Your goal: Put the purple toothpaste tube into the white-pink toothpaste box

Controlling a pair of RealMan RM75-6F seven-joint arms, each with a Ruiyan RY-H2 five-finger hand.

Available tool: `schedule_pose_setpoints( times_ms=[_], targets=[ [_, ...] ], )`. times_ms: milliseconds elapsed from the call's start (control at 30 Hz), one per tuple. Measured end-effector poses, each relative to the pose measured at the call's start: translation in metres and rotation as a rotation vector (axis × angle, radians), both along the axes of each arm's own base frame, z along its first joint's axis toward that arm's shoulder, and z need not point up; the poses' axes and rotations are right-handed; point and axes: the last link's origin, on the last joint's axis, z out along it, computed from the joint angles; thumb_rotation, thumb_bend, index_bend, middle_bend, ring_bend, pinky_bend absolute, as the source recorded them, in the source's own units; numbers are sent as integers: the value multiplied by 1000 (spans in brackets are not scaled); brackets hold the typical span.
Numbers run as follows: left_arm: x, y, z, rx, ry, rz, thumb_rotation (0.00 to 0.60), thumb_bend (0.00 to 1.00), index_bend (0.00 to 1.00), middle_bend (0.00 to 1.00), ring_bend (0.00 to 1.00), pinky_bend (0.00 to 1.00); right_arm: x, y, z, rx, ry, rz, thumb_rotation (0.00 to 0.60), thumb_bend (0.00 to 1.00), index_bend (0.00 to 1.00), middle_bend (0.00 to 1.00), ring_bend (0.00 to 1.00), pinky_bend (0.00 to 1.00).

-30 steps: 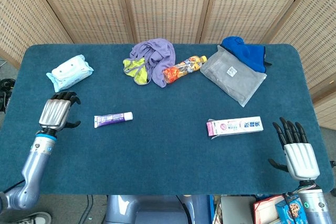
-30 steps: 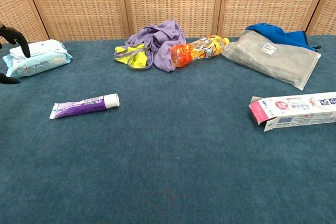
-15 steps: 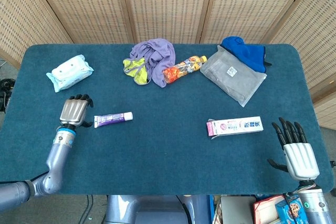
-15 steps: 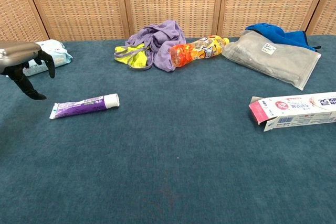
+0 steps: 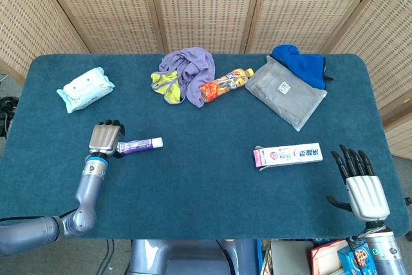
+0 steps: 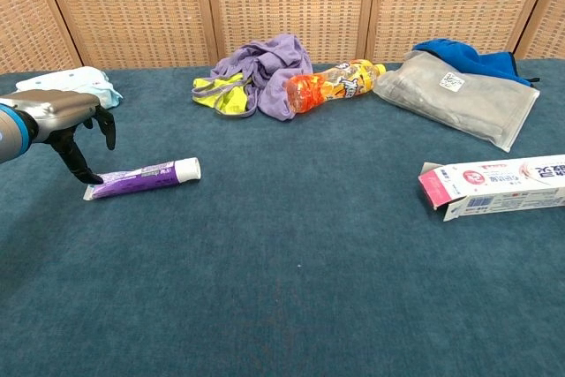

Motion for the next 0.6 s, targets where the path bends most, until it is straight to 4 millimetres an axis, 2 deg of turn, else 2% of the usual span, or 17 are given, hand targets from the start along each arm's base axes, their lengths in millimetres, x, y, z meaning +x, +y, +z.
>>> schedule_pose_setpoints(
  times_ms=[233,600],
  targets=[
    [0,6,-12,-12,-4,35,600,191,402,252,205,253,0,0,-1,9,-5,3,600,62,0,0,0,0],
    [13,10,-35,-42,8,25,600,192,402,252,205,255,0,-1,-3,15,-8,5,600,62,0,0,0,0]
  ],
)
